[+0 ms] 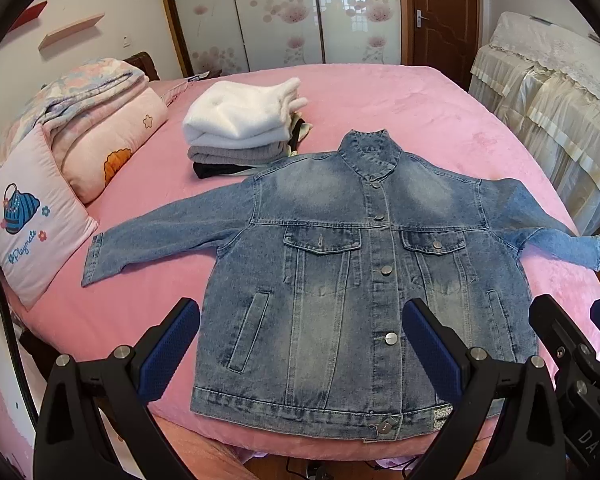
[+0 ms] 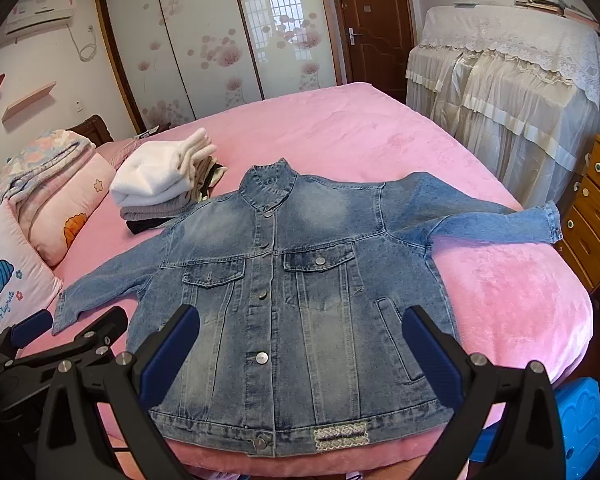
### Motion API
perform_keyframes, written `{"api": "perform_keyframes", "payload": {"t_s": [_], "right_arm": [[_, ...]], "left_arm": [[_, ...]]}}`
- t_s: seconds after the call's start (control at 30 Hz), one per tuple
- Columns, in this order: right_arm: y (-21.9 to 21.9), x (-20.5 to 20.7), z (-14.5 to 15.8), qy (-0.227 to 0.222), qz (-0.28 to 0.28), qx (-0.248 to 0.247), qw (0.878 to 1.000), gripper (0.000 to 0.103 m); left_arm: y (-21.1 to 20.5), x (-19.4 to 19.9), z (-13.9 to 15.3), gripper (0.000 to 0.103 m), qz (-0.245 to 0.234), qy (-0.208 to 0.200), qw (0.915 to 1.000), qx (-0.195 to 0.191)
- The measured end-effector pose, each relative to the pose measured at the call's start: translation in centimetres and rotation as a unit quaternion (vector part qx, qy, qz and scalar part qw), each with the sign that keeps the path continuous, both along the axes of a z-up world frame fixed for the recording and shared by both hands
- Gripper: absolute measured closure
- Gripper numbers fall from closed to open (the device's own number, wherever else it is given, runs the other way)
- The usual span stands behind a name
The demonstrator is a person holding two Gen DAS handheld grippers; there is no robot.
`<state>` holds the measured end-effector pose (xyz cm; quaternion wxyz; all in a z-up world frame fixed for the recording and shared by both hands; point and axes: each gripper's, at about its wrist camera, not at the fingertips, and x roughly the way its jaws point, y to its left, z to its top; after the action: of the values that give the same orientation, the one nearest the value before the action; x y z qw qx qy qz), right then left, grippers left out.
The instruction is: Fold large clothes
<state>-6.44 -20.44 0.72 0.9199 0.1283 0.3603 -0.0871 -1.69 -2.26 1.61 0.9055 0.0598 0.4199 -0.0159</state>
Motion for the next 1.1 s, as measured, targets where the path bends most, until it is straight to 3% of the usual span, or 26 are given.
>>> {"api": "perform_keyframes", "payload": {"t_s": [0.47, 0.83, 1.1], "right_arm": [[-2.1, -1.3, 1.0, -0.032, -0.006, -0.005, 0.999, 0.001], [-6.5, -2.4, 4.5, -0.093, -0.025, -0.025, 0.995, 0.001], [-12.5, -3.0, 7.9, -0.147, -0.065, -0.055, 0.986, 0.001]], "left_arm": [[-2.2, -0.3, 1.0, 0.003, -0.037, -0.006, 0.9993, -0.008], [-7.9, -0.8, 5.4, 0.003, -0.069, -0.103, 0.9916, 0.034], [-13.1, 0.9, 9.6, 0.003, -0.109, -0.145, 0.9833, 0.013]]}}
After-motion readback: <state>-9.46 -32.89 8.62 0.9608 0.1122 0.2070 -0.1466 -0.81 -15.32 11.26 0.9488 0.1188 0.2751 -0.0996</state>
